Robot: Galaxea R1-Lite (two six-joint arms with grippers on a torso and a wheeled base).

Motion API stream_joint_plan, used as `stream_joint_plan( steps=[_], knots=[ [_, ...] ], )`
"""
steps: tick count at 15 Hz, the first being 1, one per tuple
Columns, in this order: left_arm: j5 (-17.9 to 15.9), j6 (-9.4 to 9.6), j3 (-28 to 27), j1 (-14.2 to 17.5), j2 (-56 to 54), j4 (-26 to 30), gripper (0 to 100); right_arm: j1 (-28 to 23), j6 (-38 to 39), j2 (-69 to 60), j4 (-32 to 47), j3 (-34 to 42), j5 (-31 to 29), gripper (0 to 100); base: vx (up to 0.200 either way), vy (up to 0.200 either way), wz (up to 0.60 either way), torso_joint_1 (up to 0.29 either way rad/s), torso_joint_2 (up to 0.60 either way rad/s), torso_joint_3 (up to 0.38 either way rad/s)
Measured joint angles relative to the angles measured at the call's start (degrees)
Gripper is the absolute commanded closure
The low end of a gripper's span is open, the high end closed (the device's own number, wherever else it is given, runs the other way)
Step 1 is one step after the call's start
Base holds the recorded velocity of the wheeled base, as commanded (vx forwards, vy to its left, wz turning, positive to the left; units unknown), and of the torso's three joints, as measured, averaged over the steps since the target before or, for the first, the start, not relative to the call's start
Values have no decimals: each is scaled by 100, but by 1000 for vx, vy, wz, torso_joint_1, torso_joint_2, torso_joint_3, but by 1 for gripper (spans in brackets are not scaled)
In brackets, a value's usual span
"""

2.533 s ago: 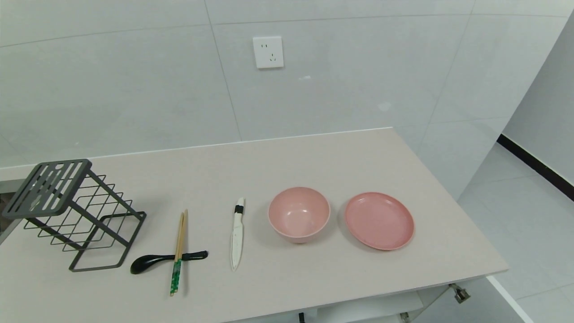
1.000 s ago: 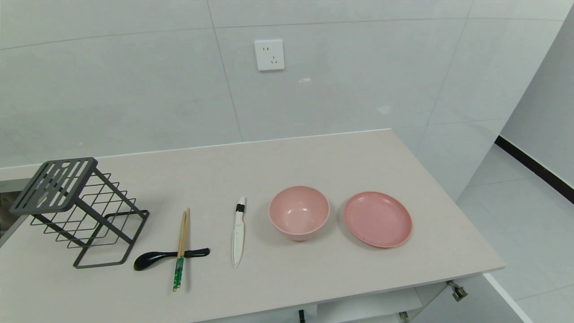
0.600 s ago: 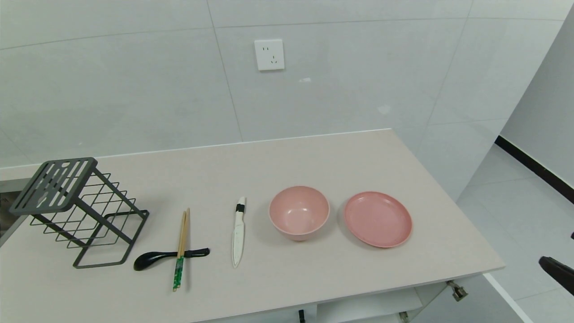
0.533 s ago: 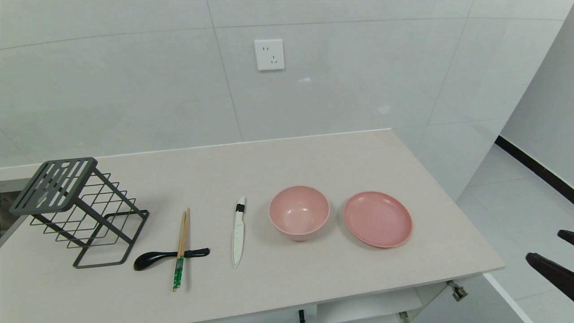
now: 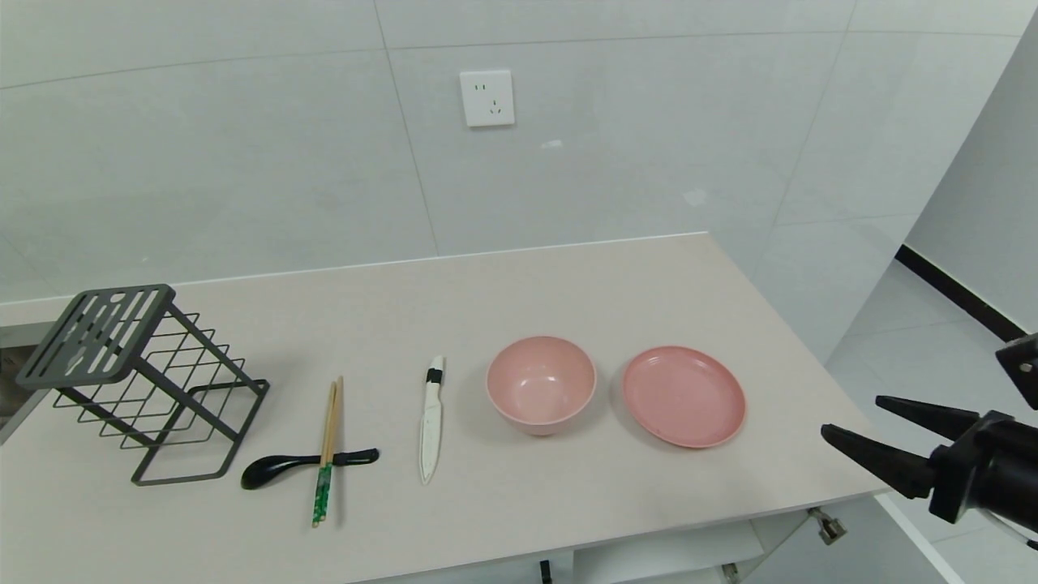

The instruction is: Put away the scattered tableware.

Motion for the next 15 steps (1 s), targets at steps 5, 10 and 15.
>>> stream_joint_plan(
  steps=[5, 10, 15],
  knots=[
    [0, 0, -2, -5, 0, 1, 0, 189, -16, 1527, -767, -364, -13, 0, 0, 0, 0, 0, 0, 0],
    [2, -7, -2, 0, 0, 0, 0, 204, -16, 2888, -807, -1524, -90, 0, 0, 0, 0, 0, 0, 0],
    [2, -11, -5, -5, 0, 1, 0, 215, -23, 3966, -807, -2411, -288, 0, 0, 0, 0, 0, 0, 0]
  ],
)
